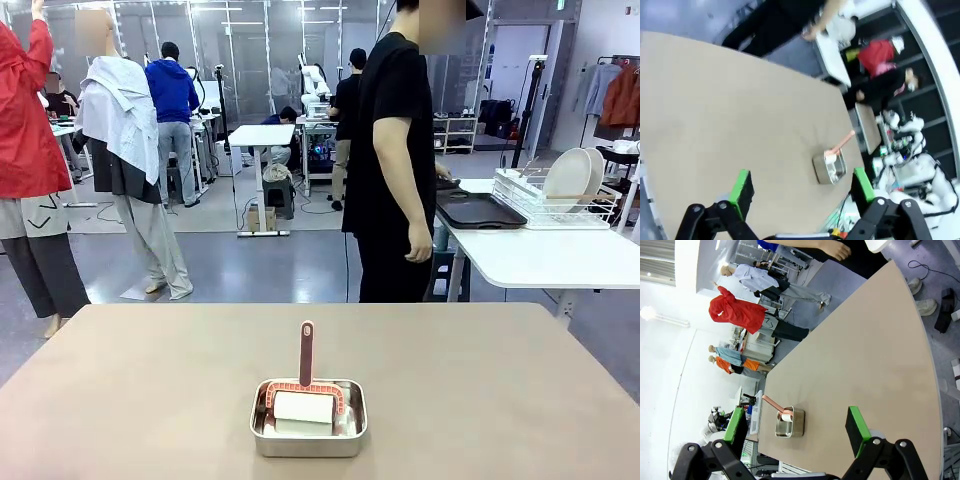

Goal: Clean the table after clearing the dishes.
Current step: Place the Lint Roller back on top of the Airtight Container.

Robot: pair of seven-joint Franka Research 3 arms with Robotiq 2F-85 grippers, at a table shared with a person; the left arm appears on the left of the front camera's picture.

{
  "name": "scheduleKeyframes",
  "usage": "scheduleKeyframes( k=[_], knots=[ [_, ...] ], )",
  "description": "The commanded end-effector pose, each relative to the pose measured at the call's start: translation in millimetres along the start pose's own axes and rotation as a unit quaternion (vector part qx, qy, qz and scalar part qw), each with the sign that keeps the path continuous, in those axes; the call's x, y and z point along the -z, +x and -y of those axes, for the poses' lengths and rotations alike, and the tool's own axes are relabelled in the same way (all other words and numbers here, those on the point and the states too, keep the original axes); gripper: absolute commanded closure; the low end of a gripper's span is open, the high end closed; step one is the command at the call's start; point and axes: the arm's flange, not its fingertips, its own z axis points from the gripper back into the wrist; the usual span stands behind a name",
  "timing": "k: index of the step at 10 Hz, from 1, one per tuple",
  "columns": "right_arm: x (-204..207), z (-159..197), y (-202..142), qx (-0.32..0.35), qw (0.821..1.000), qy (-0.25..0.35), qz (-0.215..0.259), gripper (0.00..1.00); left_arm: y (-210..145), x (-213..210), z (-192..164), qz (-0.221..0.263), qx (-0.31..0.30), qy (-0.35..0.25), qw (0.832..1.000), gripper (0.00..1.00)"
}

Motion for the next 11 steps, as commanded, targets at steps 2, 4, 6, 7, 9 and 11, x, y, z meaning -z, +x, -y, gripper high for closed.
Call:
scheduleKeyframes(
  k=[2, 4, 6, 7, 9, 11],
  knots=[
    [1, -2, 1, -0.003, 1.000, 0.002, 0.005, 0.00, -13, -22, -7, 0.053, -0.018, 0.030, 0.998, 0.00],
    [1, -2, 1, -0.003, 1.000, 0.002, 0.005, 0.00, -2, -16, -6, 0.051, -0.021, 0.070, 0.996, 0.00],
    [1, -2, 1, -0.003, 1.000, 0.002, 0.005, 0.00, 8, -18, 1, 0.073, -0.017, 0.070, 0.995, 0.00],
    [1, -2, 1, -0.003, 1.000, 0.002, 0.005, 0.00, -2, -25, -14, 0.045, -0.015, 0.062, 0.997, 0.00],
    [1, -2, 1, -0.003, 1.000, 0.002, 0.005, 0.00, -2, -25, -14, 0.045, -0.015, 0.062, 0.997, 0.00],
    [1, -2, 1, -0.003, 1.000, 0.002, 0.005, 0.00, -2, -25, -14, 0.045, -0.015, 0.062, 0.997, 0.00]
  ],
)
